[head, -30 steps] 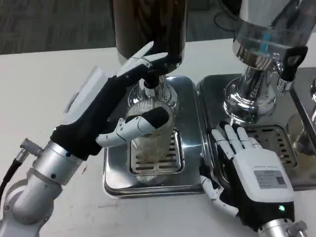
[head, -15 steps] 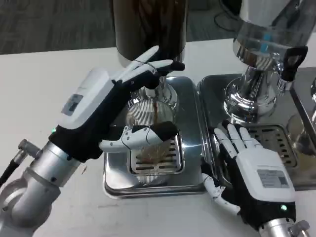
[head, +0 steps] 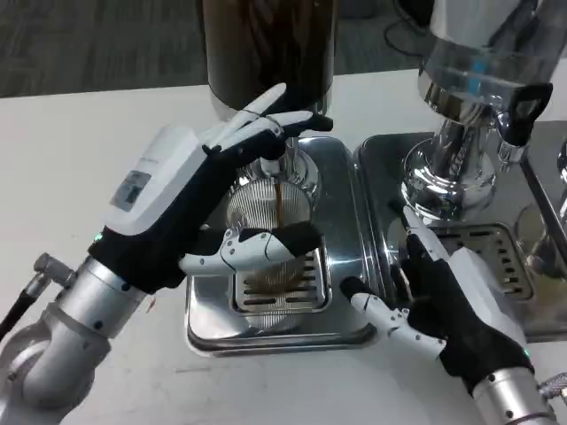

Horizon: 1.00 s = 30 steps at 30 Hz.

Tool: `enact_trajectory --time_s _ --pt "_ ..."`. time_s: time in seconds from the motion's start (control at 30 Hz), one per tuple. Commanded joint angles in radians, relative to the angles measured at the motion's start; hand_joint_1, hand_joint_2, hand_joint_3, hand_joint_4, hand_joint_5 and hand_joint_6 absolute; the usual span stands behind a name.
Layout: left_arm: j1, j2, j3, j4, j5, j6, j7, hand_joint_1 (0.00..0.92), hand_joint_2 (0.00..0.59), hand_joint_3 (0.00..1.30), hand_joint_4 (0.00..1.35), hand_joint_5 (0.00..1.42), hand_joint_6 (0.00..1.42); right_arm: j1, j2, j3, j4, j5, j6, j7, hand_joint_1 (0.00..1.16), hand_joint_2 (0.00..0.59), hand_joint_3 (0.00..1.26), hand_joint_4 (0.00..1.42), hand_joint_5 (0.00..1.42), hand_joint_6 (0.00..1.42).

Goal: Grasp the cup under the faucet to collect the drink, then remove the cup.

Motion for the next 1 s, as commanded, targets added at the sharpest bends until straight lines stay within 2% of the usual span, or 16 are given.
enact_trajectory --time_s 0.03,0.3,0.4,0.9,1.0 --pt "0.027 0.017 -0.027 -0.002 0.017 -0.028 -0.017 0.000 0.124 0.30 0.08 0.32 0.29 -0.031 0.000 -0.004 0.004 0.031 0.002 0.062 0.38 0.182 0.00 0.00 0.00 0.09" --pt "0.025 0.022 -0.038 -0.006 0.012 -0.031 -0.017 0.000 0.124 0.30 0.08 0.32 0.29 -0.092 0.002 0.006 0.046 -0.003 0.021 0.103 0.45 0.170 0.00 0.00 0.00 0.00" --pt "0.025 0.024 -0.045 -0.009 0.010 -0.030 -0.020 0.000 0.124 0.30 0.08 0.32 0.29 -0.106 0.023 -0.007 0.071 0.013 0.014 0.092 0.46 0.168 0.00 0.00 0.00 0.00" --pt "0.038 0.028 -0.034 -0.022 0.005 -0.023 -0.014 0.000 0.125 0.31 0.09 0.32 0.29 -0.178 0.047 0.005 0.133 -0.002 0.010 0.104 0.48 0.163 0.00 0.00 0.00 0.00" --pt "0.041 0.030 -0.032 -0.026 0.006 -0.021 -0.014 0.000 0.125 0.31 0.09 0.32 0.29 -0.191 0.050 0.005 0.147 0.017 0.009 0.124 0.48 0.164 0.00 0.00 0.00 0.00"
